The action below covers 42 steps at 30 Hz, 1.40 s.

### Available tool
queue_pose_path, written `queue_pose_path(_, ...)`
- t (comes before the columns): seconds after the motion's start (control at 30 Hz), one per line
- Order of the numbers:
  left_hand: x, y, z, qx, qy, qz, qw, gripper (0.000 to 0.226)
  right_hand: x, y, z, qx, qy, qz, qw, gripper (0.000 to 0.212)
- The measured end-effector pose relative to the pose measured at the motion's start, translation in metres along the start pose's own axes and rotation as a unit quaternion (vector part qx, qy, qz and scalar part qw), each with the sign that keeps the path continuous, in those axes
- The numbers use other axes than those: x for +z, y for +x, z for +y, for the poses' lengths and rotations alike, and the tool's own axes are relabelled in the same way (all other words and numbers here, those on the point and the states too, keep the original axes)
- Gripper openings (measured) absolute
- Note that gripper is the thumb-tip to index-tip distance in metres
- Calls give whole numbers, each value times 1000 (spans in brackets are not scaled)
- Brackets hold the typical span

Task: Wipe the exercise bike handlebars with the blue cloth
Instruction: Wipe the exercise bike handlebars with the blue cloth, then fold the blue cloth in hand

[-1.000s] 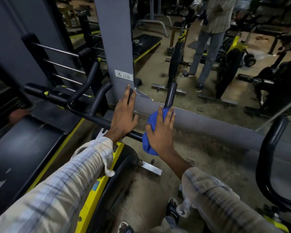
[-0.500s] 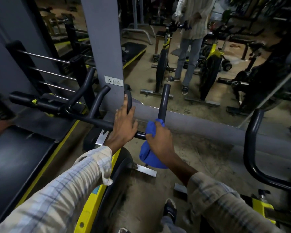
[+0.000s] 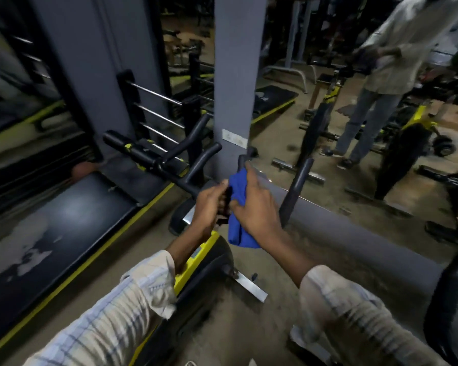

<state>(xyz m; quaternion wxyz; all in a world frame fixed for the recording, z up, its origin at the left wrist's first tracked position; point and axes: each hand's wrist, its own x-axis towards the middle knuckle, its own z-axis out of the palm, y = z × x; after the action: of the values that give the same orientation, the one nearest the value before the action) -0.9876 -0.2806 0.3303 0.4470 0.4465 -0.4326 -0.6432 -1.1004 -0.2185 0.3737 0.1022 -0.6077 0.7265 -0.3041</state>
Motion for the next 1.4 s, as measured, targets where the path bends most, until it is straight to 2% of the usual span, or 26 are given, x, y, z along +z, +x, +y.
queue_pose_path(0.07,-12,-5,3,-72,-27,-5,997,25,12,-1,-4,-16,35,-40,998,109)
queue_pose_path(0.13,-26,-15,5,-90,-6,0,996,11,21,1,-6,-30,92,-106,990,117)
queue_pose_path(0.2,-41,-24,4,-103,-18,33,994,11,28,2,-7,-66,142,-168,973,121)
queue_pose_path(0.27,-57,-35,4,-112,-36,58,991,6,33,1,-7,-75,199,-209,955,111)
queue_pose_path(0.3,-65,-40,2,-114,-50,70,990,17,36,-1,-6,-60,249,-228,939,102)
queue_pose_path(0.37,-79,-51,1,-121,-91,94,984,43,43,-4,-3,6,365,-249,897,87)
queue_pose_path(0.47,-88,-76,2,-148,-146,126,970,35,55,-10,-1,102,469,-297,826,87)
queue_pose_path(0.53,-94,-90,-2,-153,-166,148,963,30,64,-19,5,139,494,-344,786,82)
queue_pose_path(0.6,-99,-102,-6,-144,-160,179,960,27,73,-29,10,206,510,-421,722,74)
queue_pose_path(0.63,-103,-110,-9,-142,-145,202,958,25,78,-35,9,218,504,-450,705,68)
queue_pose_path(0.67,-106,-116,-12,-143,-116,222,957,23,85,-38,9,215,492,-458,708,60)
queue_pose_path(0.77,-117,-133,-25,-145,16,284,948,10,93,-47,1,175,432,-425,776,37)
queue_pose_path(0.8,-120,-142,-30,-146,42,304,941,11,95,-50,-2,165,414,-424,789,32)
queue_pose_path(0.9,-129,-174,-41,-147,14,309,939,17,103,-63,-10,150,389,-433,799,33)
queue_pose_path(1.0,-144,-208,-57,-144,-18,287,947,43,118,-80,-23,125,371,-450,803,29)
queue_pose_path(1.13,-169,-261,-71,-123,-71,371,918,33,140,-114,-56,67,346,-491,796,29)
queue_pose_path(1.27,-199,-326,-82,-105,-92,464,875,36,167,-162,-98,13,326,-544,773,34)
queue_pose_path(1.33,-213,-361,-88,-91,-105,494,858,35,182,-190,-119,-6,304,-561,770,41)
queue_pose_path(1.4,-230,-394,-92,-78,-118,520,842,37,194,-219,-142,-16,299,-578,759,39)
